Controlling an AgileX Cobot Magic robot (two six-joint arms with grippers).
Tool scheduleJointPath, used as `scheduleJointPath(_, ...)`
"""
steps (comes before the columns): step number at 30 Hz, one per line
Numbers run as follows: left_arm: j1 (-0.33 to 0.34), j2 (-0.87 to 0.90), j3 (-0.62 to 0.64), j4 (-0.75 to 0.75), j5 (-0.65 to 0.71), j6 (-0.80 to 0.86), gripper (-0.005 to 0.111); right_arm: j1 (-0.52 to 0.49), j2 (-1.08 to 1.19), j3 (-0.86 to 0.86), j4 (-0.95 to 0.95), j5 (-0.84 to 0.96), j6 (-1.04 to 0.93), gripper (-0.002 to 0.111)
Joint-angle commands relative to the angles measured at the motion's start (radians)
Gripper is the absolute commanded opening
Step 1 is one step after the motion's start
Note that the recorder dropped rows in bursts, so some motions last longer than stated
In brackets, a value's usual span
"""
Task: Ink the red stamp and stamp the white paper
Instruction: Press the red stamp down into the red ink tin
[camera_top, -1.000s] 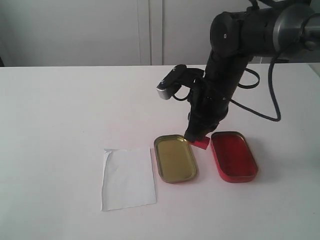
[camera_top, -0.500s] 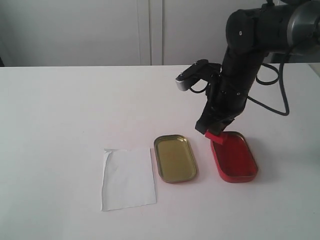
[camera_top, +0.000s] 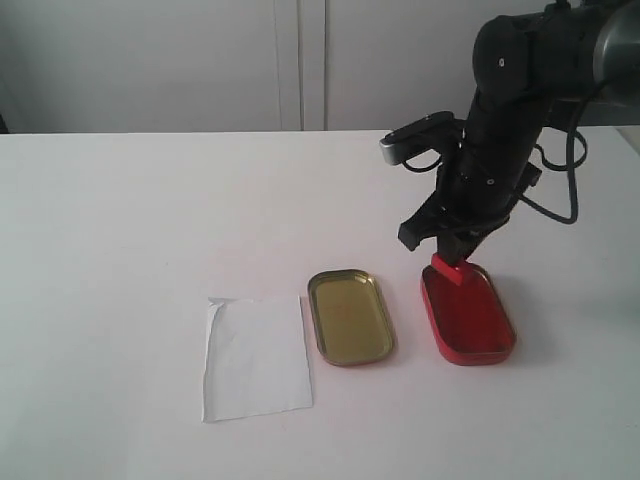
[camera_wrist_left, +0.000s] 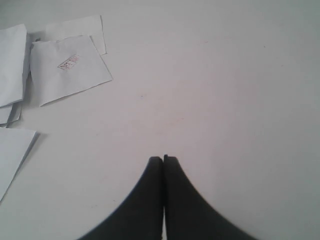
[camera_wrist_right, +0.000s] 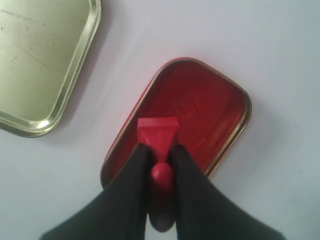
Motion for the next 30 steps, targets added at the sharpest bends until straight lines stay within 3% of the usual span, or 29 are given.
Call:
scheduleJointPath(1,-0.003,-0.005,0.001,-0.005,-0.004,-0.009,0.000,-0.015,-0.014,0.006,-0.011,0.000,0.060,0.000)
scheduleJointPath(12,-0.003,-0.005,0.001,-0.005,-0.004,-0.009,0.000,-0.036,-0.054,0.155,-0.011,-0.181,0.202,0.000)
scheduleJointPath(30,-0.003,-0.005,0.001,-0.005,-0.004,-0.009,0.000,-0.042,-0.051,0.232,-0.041,-0.283,0.381,0.000)
